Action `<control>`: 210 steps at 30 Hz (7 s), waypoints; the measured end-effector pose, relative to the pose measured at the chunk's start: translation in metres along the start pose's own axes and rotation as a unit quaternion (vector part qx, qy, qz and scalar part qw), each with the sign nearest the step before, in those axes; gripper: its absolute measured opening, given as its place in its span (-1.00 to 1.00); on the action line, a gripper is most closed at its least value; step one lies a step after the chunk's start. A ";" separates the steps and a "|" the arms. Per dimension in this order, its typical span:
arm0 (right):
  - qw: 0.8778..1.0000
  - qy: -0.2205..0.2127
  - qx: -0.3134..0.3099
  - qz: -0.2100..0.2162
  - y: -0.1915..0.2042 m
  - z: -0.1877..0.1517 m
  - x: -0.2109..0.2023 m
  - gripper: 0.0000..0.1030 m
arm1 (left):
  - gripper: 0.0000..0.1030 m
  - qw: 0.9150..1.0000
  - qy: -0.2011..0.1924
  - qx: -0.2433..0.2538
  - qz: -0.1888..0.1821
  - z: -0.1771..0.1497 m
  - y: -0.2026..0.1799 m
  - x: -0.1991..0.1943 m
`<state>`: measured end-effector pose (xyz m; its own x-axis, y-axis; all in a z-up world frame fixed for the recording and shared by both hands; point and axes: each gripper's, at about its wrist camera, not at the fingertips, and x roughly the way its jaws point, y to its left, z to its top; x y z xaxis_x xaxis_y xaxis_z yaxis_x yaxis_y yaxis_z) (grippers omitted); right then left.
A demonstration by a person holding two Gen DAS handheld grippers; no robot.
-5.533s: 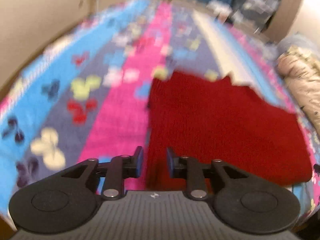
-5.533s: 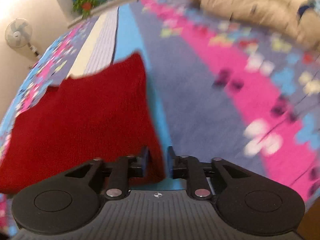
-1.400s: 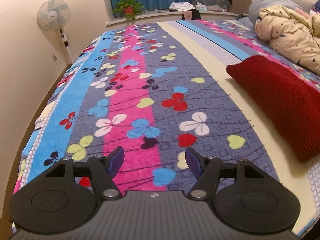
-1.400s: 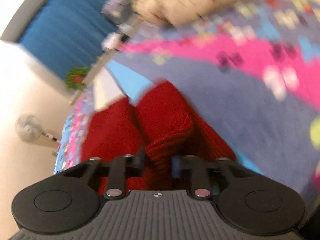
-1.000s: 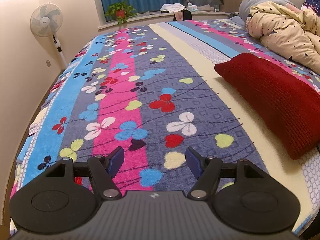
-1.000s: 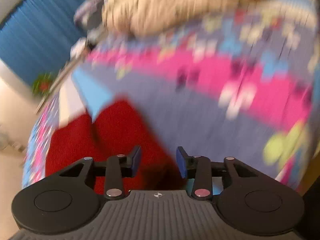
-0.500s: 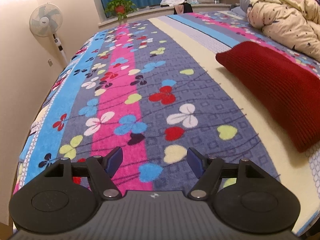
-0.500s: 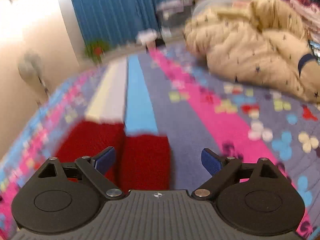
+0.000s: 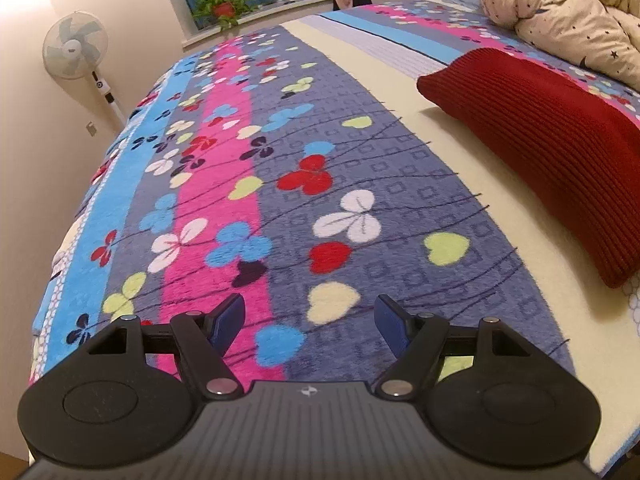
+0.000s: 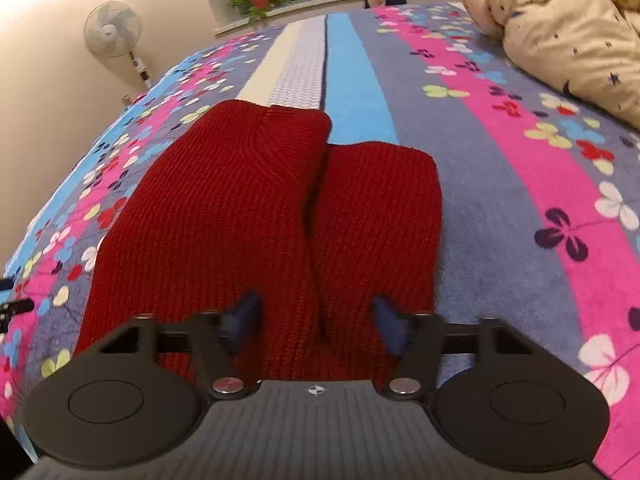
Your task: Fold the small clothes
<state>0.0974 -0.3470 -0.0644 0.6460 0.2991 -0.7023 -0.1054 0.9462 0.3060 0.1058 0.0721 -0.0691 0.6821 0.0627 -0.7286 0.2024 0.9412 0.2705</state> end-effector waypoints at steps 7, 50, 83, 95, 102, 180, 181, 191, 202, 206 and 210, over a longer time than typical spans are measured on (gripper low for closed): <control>0.999 0.020 0.030 -0.007 -0.021 -0.002 0.007 -0.63 | 0.48 1.000 -0.015 -0.007 -0.003 0.003 -0.004 -0.001; 0.984 -0.014 0.165 0.070 -0.016 0.029 0.058 -0.30 | 0.30 0.906 0.026 -0.295 -0.304 0.132 -0.060 0.076; 0.990 -0.040 -0.001 0.138 0.112 0.020 0.041 0.34 | 0.51 0.983 0.053 -0.139 -0.112 0.007 0.021 0.019; 0.989 0.012 -0.113 0.095 0.139 -0.004 0.042 -0.92 | -0.09 0.955 0.062 -0.225 -0.185 0.006 0.030 0.011; 0.994 0.031 -0.087 0.061 0.118 -0.003 0.043 -1.00 | -0.04 0.956 0.079 -0.216 -0.182 0.002 0.029 0.014; 0.989 -0.112 -0.091 -0.042 0.175 -0.084 -0.072 0.87 | 0.77 0.984 -0.082 -0.160 0.000 -0.049 -0.055 -0.144; 0.989 -0.112 -0.090 -0.042 0.175 -0.083 -0.072 0.87 | 0.77 0.984 -0.080 -0.160 -0.001 -0.049 -0.056 -0.144; 0.989 -0.110 -0.093 -0.042 0.176 -0.084 -0.072 0.88 | 0.77 0.984 -0.081 -0.161 -0.006 -0.049 -0.057 -0.144; 0.989 -0.109 -0.091 -0.041 0.175 -0.084 -0.072 0.88 | 0.77 0.984 -0.080 -0.161 -0.006 -0.050 -0.058 -0.144; 0.989 -0.109 -0.090 -0.041 0.176 -0.084 -0.072 0.88 | 0.77 0.984 -0.080 -0.161 -0.006 -0.050 -0.057 -0.144; 0.989 -0.109 -0.092 -0.041 0.175 -0.084 -0.072 0.88 | 0.77 0.984 -0.080 -0.161 -0.006 -0.050 -0.057 -0.144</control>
<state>-0.0313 -0.1927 -0.0142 0.8030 0.2056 -0.5593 -0.1682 0.9786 0.1183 -0.0388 0.0255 -0.0113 0.7878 0.0229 -0.6155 -0.0049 0.9995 0.0309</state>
